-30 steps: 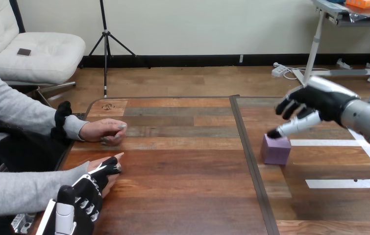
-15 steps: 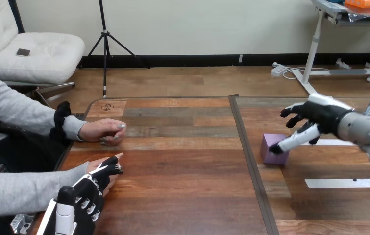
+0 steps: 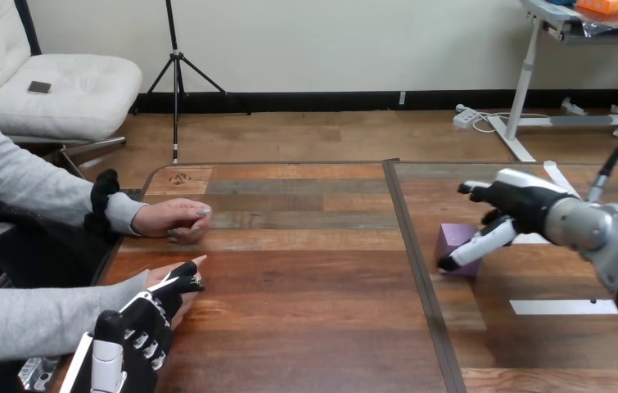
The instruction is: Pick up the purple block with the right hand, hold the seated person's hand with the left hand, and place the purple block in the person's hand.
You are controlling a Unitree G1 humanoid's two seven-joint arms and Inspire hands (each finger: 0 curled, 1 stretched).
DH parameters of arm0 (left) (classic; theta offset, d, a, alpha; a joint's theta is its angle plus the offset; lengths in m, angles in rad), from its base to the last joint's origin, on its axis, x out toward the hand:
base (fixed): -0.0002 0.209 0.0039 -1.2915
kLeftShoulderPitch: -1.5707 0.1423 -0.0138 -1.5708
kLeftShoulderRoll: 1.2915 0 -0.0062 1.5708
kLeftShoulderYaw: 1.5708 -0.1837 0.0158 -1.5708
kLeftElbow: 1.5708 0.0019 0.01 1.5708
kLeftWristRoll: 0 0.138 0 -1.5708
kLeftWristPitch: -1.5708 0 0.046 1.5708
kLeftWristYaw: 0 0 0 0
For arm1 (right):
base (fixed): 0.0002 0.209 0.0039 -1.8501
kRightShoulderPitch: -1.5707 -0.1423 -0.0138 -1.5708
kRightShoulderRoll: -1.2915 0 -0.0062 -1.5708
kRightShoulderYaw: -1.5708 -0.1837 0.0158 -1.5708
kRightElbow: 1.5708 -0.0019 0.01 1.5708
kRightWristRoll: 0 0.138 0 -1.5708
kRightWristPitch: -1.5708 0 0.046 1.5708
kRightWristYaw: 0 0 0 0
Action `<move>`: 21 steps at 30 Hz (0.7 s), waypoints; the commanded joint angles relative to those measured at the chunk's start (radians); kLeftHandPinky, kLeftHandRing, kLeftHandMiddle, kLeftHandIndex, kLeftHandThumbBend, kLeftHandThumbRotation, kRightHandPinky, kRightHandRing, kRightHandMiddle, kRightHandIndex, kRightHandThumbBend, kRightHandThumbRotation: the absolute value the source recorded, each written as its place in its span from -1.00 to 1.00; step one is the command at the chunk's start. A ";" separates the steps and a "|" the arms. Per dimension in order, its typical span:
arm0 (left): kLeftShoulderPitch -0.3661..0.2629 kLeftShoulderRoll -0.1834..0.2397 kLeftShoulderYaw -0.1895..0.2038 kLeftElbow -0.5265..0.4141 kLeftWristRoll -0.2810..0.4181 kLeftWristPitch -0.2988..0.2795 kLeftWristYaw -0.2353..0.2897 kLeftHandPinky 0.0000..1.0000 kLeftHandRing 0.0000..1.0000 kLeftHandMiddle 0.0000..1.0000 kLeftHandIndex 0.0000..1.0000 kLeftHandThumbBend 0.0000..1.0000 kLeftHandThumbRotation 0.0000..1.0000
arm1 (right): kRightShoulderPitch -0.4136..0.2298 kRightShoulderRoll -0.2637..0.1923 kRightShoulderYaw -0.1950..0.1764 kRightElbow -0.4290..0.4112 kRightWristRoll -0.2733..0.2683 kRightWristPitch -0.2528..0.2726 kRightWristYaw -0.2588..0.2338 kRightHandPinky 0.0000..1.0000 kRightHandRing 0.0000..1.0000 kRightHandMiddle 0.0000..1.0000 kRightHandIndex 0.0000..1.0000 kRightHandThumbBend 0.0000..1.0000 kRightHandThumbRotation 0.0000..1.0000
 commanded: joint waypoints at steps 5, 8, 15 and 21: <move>-0.023 -0.022 -0.003 -0.040 -0.014 0.006 0.003 1.00 0.96 0.80 0.36 0.56 1.00 | -0.048 0.019 -0.004 0.005 0.006 -0.001 -0.032 0.59 0.98 1.00 1.00 1.00 -0.39; -0.024 -0.022 -0.003 -0.039 -0.014 0.003 0.000 1.00 0.96 0.79 0.36 0.54 1.00 | -0.046 0.019 -0.001 0.006 0.002 -0.006 -0.032 0.61 0.98 1.00 1.00 1.00 -0.40; -0.023 -0.017 -0.004 -0.042 -0.004 0.004 0.005 1.00 0.95 0.76 0.35 0.55 1.00 | -0.042 0.026 -0.005 0.008 0.006 -0.003 -0.035 0.55 0.93 1.00 1.00 1.00 -0.40; -0.026 -0.015 -0.002 -0.035 0.003 -0.004 0.008 1.00 0.94 0.75 0.35 0.55 1.00 | -0.039 0.035 -0.017 0.010 0.021 0.008 -0.033 0.51 0.91 1.00 0.99 1.00 -0.45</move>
